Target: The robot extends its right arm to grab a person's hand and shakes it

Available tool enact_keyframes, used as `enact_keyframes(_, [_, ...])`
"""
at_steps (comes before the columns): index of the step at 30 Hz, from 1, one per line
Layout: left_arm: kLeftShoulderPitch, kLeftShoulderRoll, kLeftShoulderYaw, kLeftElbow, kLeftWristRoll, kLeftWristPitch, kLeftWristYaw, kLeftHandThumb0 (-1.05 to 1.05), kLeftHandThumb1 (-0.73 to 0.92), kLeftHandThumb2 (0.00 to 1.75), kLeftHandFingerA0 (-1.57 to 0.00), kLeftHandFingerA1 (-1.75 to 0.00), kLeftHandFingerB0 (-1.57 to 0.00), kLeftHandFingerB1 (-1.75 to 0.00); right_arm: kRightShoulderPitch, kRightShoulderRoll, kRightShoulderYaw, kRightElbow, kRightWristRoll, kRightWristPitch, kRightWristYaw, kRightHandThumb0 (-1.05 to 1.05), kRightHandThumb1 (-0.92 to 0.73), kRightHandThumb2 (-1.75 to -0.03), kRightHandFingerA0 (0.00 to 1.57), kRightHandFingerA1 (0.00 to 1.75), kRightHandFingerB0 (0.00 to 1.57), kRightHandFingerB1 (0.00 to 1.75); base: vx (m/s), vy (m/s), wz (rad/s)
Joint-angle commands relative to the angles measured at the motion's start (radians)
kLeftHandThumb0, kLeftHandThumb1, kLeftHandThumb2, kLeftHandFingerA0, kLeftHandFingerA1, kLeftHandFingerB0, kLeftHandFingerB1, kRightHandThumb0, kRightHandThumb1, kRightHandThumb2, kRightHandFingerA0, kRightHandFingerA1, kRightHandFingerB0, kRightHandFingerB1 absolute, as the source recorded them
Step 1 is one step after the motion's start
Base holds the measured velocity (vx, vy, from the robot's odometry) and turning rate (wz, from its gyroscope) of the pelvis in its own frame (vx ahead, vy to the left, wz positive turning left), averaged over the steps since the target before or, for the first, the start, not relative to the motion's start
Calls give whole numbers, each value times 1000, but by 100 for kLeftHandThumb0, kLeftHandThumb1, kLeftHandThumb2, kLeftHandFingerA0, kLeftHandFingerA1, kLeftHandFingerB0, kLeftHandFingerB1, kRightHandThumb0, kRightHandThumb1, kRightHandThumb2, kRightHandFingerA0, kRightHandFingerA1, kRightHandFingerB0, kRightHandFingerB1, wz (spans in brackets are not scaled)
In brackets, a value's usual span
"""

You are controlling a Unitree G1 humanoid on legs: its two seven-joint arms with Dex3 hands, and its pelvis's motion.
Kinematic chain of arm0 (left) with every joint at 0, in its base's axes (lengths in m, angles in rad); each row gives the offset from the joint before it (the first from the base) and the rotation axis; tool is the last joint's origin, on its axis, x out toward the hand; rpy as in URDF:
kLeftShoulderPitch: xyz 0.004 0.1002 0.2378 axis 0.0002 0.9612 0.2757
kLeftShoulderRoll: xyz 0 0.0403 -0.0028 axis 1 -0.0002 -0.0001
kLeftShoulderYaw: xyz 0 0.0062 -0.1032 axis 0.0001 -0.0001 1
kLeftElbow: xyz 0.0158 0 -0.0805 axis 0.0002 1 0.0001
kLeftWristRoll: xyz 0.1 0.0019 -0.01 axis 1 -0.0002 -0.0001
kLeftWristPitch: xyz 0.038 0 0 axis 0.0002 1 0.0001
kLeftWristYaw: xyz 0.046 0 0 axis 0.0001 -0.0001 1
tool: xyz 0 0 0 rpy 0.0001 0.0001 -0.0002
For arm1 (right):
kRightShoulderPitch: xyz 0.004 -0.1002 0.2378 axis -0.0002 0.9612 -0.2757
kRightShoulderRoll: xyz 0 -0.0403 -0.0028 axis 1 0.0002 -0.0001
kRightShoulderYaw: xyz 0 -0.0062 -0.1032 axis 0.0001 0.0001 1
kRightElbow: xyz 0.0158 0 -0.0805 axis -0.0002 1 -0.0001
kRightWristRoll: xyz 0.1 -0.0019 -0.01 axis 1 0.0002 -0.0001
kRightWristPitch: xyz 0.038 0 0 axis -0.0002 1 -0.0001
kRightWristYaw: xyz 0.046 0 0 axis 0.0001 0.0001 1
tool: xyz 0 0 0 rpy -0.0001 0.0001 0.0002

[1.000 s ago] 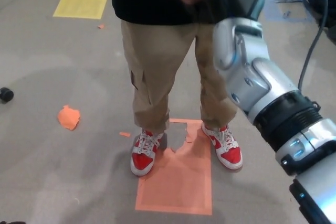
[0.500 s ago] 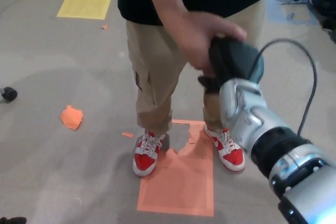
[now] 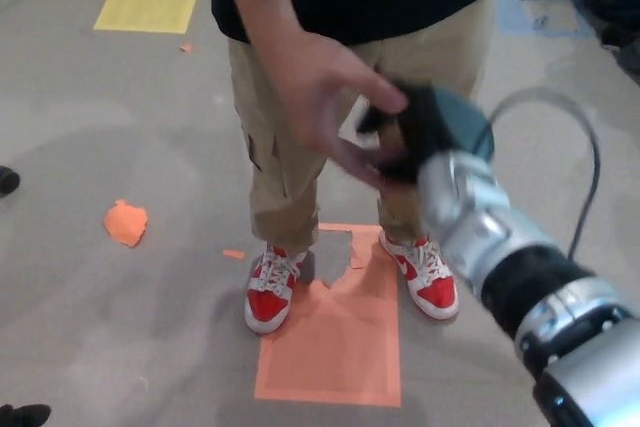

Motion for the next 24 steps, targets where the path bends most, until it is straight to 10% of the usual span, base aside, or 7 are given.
enact_keyframes(1, [6, 25, -17, 0, 33, 1, 47, -33, 63, 115, 0, -47, 0, -47, -60, -31, -24, -284, 9, -4, 30, -22, -59, -55, 72, 165, 58, 138, 0, 0, 0])
enact_keyframes(4, [4, 23, -12, -1, 22, 0, 42, -33, 62, 115, 0, -47, 0, -47, -58, -46, -33, -393, 12, 17, 72, -15, -57, -59, 80, 153, 63, 66, 0, 0, 0])
enact_keyframes(5, [9, 23, -9, -10, 15, 0, 37, -61, 92, 72, -22, -33, -17, -31, -54, -56, -40, -420, 19, -11, 74, -17, -59, -60, 81, 146, 60, 47, 0, 0, 0])
enact_keyframes(8, [15, 23, -7, -22, 12, 5, 37, -32, 64, 115, 0, -47, -1, -47, -44, -64, -46, -464, 23, -2, 95, -18, -63, -61, 82, 145, 63, 48, 0, 0, 0])
enact_keyframes(17, [20, 22, -7, -21, 3, 7, 27, -70, 75, 103, -12, -45, 0, -38, 13, -67, -32, -433, 2, 34, 93, -20, -58, -57, 90, 130, 70, 52, 0, 0, 0])
enact_keyframes(20, [6, 31, -14, -9, 13, 4, 26, -32, 64, 116, 0, -47, 0, -47, 57, -96, -30, -446, -10, 28, 88, -31, -57, -58, 94, 135, 70, 51, 0, 0, 0])
enact_keyframes(24, [2, 30, -11, -24, 4, 28, 22, -32, 64, 116, 0, -48, 0, -47, 177, -156, -29, -586, -20, 74, 154, -51, -61, -59, 88, 66, 59, 43, 0, 0, 0])
